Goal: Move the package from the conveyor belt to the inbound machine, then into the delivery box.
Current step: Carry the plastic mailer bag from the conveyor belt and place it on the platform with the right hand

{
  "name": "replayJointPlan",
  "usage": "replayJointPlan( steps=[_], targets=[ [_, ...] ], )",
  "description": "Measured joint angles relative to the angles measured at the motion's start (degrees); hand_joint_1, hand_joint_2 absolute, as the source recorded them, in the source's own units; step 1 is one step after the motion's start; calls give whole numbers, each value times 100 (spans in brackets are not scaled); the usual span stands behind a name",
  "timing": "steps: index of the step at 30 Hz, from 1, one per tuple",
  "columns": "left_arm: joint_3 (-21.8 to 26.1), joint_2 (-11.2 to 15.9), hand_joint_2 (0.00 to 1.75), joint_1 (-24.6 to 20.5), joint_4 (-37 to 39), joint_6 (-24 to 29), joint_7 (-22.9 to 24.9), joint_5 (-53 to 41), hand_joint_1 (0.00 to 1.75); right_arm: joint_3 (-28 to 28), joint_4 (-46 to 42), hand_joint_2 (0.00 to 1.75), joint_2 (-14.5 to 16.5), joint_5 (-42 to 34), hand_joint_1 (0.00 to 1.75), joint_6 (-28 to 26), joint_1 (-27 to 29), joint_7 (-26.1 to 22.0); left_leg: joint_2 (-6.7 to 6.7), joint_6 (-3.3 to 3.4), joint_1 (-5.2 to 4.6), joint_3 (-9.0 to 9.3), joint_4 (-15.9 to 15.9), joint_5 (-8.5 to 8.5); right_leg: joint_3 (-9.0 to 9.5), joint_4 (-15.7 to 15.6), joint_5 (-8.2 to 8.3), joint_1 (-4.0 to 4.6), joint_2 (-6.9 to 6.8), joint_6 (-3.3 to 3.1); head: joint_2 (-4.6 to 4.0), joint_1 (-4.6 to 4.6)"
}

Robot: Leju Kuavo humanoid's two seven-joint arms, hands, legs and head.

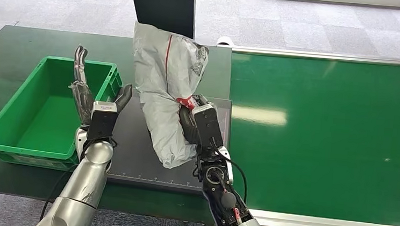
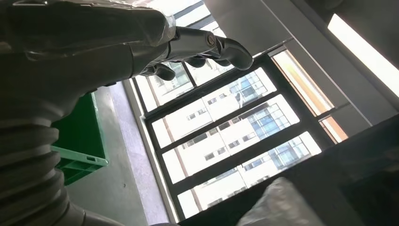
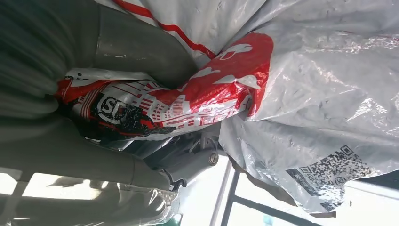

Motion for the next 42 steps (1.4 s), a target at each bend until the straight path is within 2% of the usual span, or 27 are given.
replayJointPlan(
  steps=[4, 5, 8, 9, 17, 20, 24, 30, 38, 42],
  targets=[
    [184, 1, 175, 155, -274, -23, 0, -6, 0, 0, 439, 175, -6, 191, 175, -50, -8, 38, 1, 0, 0, -4, 0, 0, -6, 0, 0, 0, 0, 0, 0, 0],
    [214, 1, 175, 191, -332, -19, 0, -7, 0, -12, 494, 175, -7, 229, 155, -71, -7, 61, 1, 0, 0, -6, 0, 0, -7, 0, 0, 0, 0, 0, 0, 1],
    [282, 1, 175, 270, -468, 0, 0, -25, 0, -46, 599, 175, -7, 304, 24, -153, -3, 128, 1, 0, -1, -9, 0, 0, -10, 0, 0, -1, 0, 0, 0, 2],
    [296, 1, 175, 284, -492, 4, 0, -32, 0, -54, 614, 175, -6, 323, 0, -175, -2, 148, 1, 0, -1, -10, 0, 0, -10, 0, 0, -1, 0, 0, 0, 2],
    [329, -3, 175, 308, -538, 10, 0, -61, 0, -81, 627, 175, -6, 410, 0, -261, 7, 203, 1, 0, -1, -10, 0, 0, -10, 0, 0, -1, 0, 0, 0, 1],
    [472, -61, 175, 397, -726, -34, 0, -237, 0, -224, 541, 175, -4, 929, 0, -528, 100, 417, 1, 0, -1, -10, 0, 0, -12, 0, 0, -1, 0, 0, 0, 1],
    [583, -223, 175, 411, -863, -316, 0, -482, 0, -436, 410, 175, -2, 1589, 0, -546, 179, 636, 1, 0, -1, -10, 1, 0, -14, -1, 0, -1, 0, 0, 0, 2],
    [408, -396, 175, 232, -678, -897, 31, -861, 0, -828, 488, 175, -2, 1589, 0, -300, 175, 281, 0, 1, -1, -10, 2, 1, -12, -1, 1, -2, -3, 1, 0, 1],
    [279, -477, 175, 88, -445, -991, 50, -936, 0, -1133, 514, 175, -2, 1584, 0, -180, 176, 165, 2, 0, 0, -10, 2, 0, -16, -1, 1, -1, -2, 0, 0, 1],
    [226, -495, 175, 58, -355, -1317, 37, -998, 0, -1210, 510, 175, -2, 1520, 0, -59, 180, 10, 2, 0, 0, -10, 2, 0, -17, -1, 1, -1, -3, 0, 0, 1]
  ],
)
